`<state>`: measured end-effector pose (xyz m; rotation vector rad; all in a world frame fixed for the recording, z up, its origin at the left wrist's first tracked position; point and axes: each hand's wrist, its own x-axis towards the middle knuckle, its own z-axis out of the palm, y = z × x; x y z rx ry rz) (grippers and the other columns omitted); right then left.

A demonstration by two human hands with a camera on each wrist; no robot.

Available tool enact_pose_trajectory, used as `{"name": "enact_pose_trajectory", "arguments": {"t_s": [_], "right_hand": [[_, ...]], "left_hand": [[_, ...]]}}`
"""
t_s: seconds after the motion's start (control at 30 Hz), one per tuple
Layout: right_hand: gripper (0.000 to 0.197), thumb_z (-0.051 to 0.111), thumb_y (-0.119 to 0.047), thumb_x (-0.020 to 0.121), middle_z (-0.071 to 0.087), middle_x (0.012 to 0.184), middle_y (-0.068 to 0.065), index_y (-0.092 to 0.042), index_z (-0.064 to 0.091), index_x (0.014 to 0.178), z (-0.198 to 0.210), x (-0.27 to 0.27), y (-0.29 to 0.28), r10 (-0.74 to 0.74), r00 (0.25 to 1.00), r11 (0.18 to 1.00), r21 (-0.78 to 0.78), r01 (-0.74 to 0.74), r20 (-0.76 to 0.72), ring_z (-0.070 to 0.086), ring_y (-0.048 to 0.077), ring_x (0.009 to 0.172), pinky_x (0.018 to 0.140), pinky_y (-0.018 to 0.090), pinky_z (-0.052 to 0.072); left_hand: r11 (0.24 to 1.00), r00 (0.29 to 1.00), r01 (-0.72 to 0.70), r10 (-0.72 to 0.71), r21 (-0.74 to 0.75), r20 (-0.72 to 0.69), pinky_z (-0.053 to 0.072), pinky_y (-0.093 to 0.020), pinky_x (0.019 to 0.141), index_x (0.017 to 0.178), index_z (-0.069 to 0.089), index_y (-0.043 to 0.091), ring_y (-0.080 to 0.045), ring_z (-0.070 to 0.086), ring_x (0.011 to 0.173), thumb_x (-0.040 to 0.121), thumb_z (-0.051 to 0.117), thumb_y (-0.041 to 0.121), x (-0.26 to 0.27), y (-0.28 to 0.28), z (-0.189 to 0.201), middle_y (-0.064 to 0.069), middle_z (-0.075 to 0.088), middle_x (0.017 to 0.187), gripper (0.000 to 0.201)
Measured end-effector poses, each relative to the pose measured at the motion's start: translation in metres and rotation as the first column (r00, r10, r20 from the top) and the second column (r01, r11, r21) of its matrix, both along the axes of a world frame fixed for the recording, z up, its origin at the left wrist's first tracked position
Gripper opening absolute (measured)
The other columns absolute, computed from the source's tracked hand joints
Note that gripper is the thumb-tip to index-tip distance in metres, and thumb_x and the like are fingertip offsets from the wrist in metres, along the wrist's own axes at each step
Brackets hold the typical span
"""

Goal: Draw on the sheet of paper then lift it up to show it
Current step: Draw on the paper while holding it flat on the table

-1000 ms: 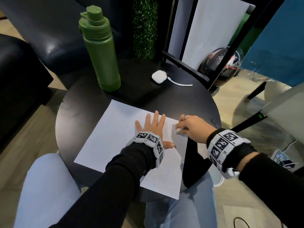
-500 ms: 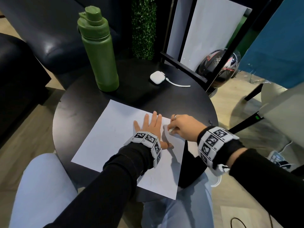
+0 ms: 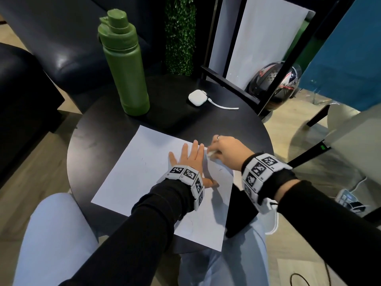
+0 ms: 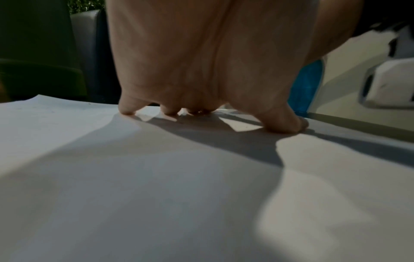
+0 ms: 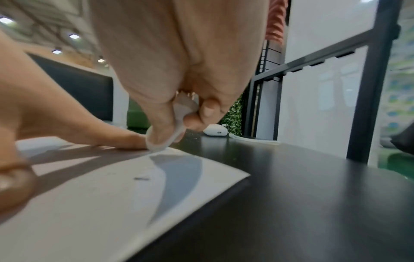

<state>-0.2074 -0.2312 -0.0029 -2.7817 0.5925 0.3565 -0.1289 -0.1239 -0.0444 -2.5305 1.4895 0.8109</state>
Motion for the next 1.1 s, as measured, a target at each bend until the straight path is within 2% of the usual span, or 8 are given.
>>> {"name": "enact_pose_trajectory", "arguments": {"t_s": [0.13,0.3,0.43,0.5,0.6,0.73,0.93,1.1], "right_hand": [[0.022,0.048,-0.016,0.094,0.052,0.111,0.009,-0.009,0.066,0.104,-0.012,0.0,0.008,-0.05,0.998,0.999,0.004,0.05,0.046,0.056,0.029,0.099,0.078,0.03,0.041],[0.022,0.054,-0.021,0.092,0.056,0.112,0.008,-0.012,0.069,0.106,-0.005,-0.03,0.002,0.055,0.991,0.997,0.051,-0.049,-0.124,0.056,0.027,0.103,0.083,0.03,0.041],[0.023,0.054,-0.014,0.091,0.055,0.113,0.009,-0.01,0.068,0.107,-0.005,-0.002,-0.002,-0.054,0.997,0.998,0.042,0.051,0.061,0.056,0.028,0.104,0.089,0.036,0.045],[0.024,0.049,-0.011,0.092,0.053,0.115,0.009,-0.012,0.066,0.108,-0.01,0.011,0.001,-0.039,0.995,0.999,-0.026,0.041,0.088,0.056,0.029,0.102,0.085,0.037,0.047],[0.022,0.046,-0.015,0.095,0.05,0.117,0.007,-0.009,0.064,0.105,-0.016,0.003,-0.001,0.075,0.997,0.991,-0.111,-0.075,-0.01,0.054,0.03,0.099,0.078,0.037,0.047],[0.022,0.049,-0.022,0.094,0.054,0.114,0.006,-0.013,0.068,0.102,-0.007,-0.022,-0.015,0.176,0.972,0.979,-0.073,-0.189,-0.156,0.054,0.029,0.102,0.081,0.037,0.047],[0.025,0.047,-0.016,0.095,0.051,0.119,0.009,-0.013,0.065,0.111,-0.01,0.017,-0.005,0.107,0.994,0.989,-0.108,-0.104,0.017,0.053,0.03,0.102,0.082,0.036,0.047],[0.022,0.048,-0.023,0.095,0.053,0.115,0.005,-0.014,0.066,0.104,-0.013,-0.016,-0.014,0.159,0.983,0.98,-0.102,-0.168,-0.097,0.053,0.03,0.101,0.08,0.039,0.049]], "left_hand": [[1.0,1.0,-0.014,0.014,0.001,-0.008,0.003,-0.06,0.112,0.149,-0.016,0.017,-0.025,-0.014,0.146,0.072,0.057,0.073,-0.001,0.0,0.001,0.002,-0.02,0.157,0.12],[0.999,0.999,-0.031,0.031,-0.022,-0.012,0.004,-0.058,0.112,0.148,-0.018,0.013,-0.023,-0.013,0.146,0.069,0.056,0.076,0.0,0.002,-0.005,-0.001,-0.022,0.157,0.125],[0.999,1.0,-0.031,0.031,-0.009,-0.002,0.002,-0.057,0.113,0.148,-0.02,0.01,-0.021,-0.015,0.146,0.071,0.055,0.075,-0.001,0.002,0.0,-0.004,-0.024,0.156,0.125],[0.999,0.999,-0.034,0.034,0.001,0.001,0.003,-0.057,0.114,0.147,-0.02,0.01,-0.022,-0.015,0.146,0.071,0.056,0.075,-0.002,0.0,0.003,-0.004,-0.023,0.156,0.126],[0.999,1.0,-0.031,0.031,0.014,-0.003,0.002,-0.057,0.114,0.147,-0.02,0.011,-0.022,-0.016,0.146,0.07,0.056,0.075,-0.001,-0.001,0.002,-0.004,-0.024,0.156,0.127],[1.0,1.0,-0.023,0.023,-0.005,-0.018,0.0,-0.057,0.113,0.147,-0.021,0.012,-0.021,-0.016,0.146,0.071,0.057,0.074,0.0,0.001,-0.005,-0.003,-0.025,0.156,0.125],[1.0,0.999,-0.025,0.025,-0.002,-0.029,-0.001,-0.057,0.114,0.147,-0.021,0.012,-0.021,-0.017,0.145,0.07,0.058,0.074,0.0,-0.001,0.0,-0.003,-0.025,0.156,0.127],[1.0,1.0,-0.018,0.018,-0.013,-0.023,0.0,-0.057,0.114,0.148,-0.02,0.012,-0.02,-0.015,0.146,0.071,0.057,0.073,0.0,0.001,-0.003,-0.002,-0.024,0.156,0.124]]}}
